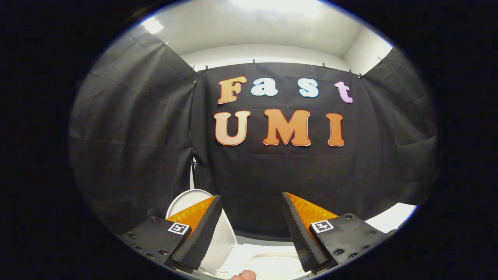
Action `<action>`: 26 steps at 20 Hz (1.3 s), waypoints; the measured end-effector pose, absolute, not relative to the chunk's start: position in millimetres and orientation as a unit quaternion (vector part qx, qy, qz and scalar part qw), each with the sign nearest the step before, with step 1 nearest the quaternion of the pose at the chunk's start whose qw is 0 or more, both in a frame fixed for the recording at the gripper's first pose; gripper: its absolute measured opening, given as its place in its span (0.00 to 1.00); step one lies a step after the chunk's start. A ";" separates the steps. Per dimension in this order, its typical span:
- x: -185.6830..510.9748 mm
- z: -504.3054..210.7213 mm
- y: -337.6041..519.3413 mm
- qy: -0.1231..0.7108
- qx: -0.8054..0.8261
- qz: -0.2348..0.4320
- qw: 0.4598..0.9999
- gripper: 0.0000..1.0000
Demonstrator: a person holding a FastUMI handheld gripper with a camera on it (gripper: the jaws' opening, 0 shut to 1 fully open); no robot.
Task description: Open the toilet lid.
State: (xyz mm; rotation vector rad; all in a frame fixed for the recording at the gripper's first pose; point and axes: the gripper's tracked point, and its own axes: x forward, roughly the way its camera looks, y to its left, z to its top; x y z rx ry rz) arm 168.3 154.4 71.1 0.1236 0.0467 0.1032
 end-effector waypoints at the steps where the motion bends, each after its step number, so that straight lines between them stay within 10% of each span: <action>1: 162.1 66.5 139.6 0.028 0.062 0.046 0.997 0.98; 26: 39.3 -30.5 55.2 0.056 0.057 0.003 0.997 0.98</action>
